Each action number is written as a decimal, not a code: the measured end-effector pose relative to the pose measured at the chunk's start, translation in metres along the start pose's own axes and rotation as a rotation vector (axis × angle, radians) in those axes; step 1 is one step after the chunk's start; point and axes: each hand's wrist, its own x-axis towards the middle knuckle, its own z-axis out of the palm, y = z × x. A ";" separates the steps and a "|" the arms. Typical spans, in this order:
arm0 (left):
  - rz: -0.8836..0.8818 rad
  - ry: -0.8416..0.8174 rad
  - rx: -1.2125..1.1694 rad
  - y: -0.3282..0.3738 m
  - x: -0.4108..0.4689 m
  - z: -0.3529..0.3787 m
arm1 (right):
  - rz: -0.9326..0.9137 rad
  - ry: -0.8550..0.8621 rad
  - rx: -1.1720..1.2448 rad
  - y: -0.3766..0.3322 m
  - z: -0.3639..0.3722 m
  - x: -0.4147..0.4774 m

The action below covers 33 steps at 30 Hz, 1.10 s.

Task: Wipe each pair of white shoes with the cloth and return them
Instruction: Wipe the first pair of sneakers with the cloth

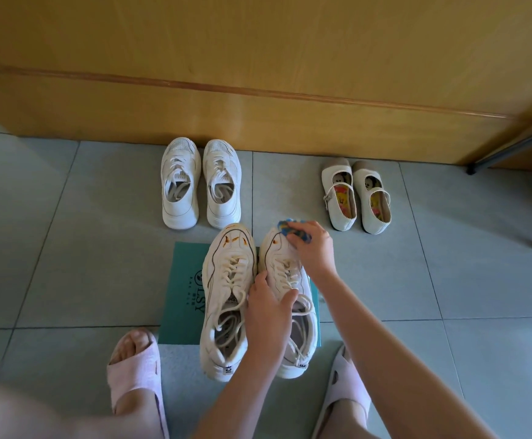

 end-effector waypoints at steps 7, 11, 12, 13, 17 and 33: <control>-0.002 0.011 0.002 -0.001 0.000 0.001 | -0.004 -0.053 -0.033 0.020 -0.021 -0.021; 0.003 0.007 0.010 -0.002 0.000 0.000 | -0.006 -0.167 -0.161 0.028 -0.034 -0.027; 0.003 0.004 0.013 -0.002 -0.001 0.000 | 0.007 -0.206 -0.193 0.027 -0.040 -0.026; 0.005 0.000 0.014 -0.002 -0.001 -0.001 | 0.022 -0.258 -0.236 0.025 -0.046 -0.024; -0.002 -0.005 0.000 0.001 -0.004 -0.003 | 0.065 -0.362 -0.337 0.013 -0.067 -0.009; -0.017 -0.003 -0.016 0.007 -0.008 -0.006 | -0.432 -0.129 -0.505 -0.009 0.014 -0.011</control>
